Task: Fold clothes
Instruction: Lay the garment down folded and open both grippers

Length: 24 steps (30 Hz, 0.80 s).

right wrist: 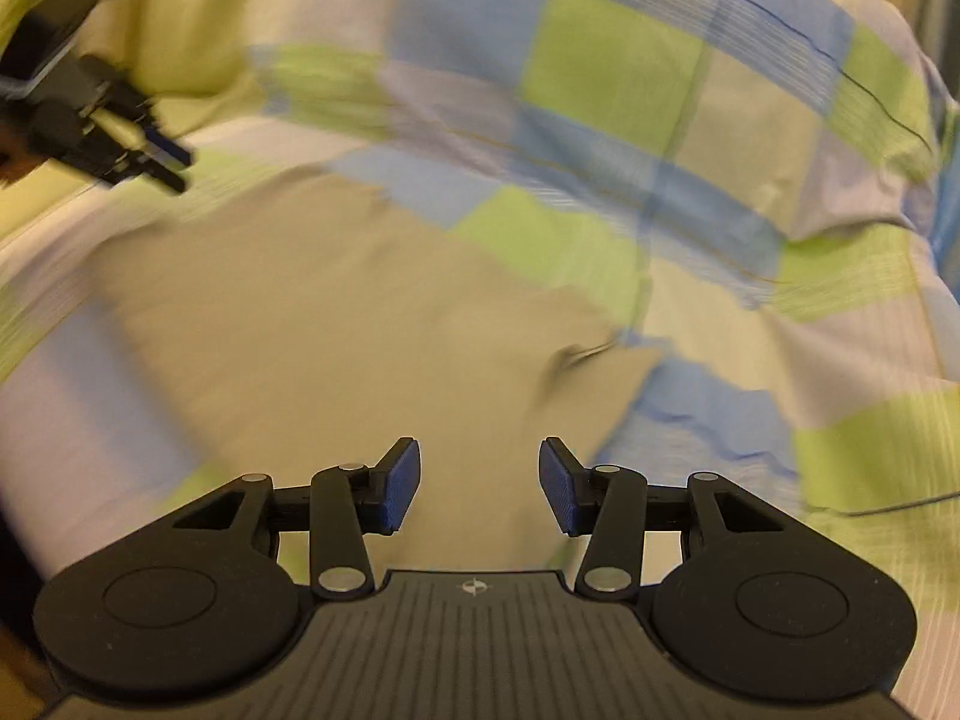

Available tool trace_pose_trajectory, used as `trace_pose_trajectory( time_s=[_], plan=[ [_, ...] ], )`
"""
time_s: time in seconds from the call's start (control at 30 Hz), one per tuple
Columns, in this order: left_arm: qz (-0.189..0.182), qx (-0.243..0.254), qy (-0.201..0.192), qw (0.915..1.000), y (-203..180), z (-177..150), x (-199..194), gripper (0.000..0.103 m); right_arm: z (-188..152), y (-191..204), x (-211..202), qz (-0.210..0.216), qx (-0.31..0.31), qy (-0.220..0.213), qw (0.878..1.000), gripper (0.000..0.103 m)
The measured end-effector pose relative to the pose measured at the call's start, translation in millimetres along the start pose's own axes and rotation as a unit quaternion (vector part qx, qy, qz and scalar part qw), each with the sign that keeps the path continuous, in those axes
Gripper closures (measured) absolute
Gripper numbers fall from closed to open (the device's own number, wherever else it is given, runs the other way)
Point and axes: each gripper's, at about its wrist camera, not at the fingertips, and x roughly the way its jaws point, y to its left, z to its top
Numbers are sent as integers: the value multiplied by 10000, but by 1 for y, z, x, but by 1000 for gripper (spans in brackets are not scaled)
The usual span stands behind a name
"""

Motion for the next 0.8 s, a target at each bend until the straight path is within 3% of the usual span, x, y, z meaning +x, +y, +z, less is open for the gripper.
trace_pose_trajectory(
  time_s=[0.2,0.3,0.37,0.5,0.63,0.7,0.8],
  plan=[
    [-661,942,-215,9931,-62,-23,-29,78,-25,60,-4,-20,-1536,391,9874,56],
    [-656,1584,48,9852,-82,-30,-17,78,-31,69,4,-75,-1773,535,9827,57],
    [-708,1683,254,9829,-85,-34,-8,78,-31,65,7,23,-1541,542,9866,57],
    [-878,1178,315,9886,-71,-29,-10,77,-23,44,2,163,-726,393,9965,57],
    [-957,487,-144,9941,-60,-11,-24,77,-13,16,4,304,703,47,9971,60],
    [-974,154,-308,9947,-58,0,-19,77,-15,9,15,458,1210,15,9916,76],
    [-1041,64,-72,9945,-60,0,3,78,-28,-1,24,537,1570,136,9860,87]
  ],
)
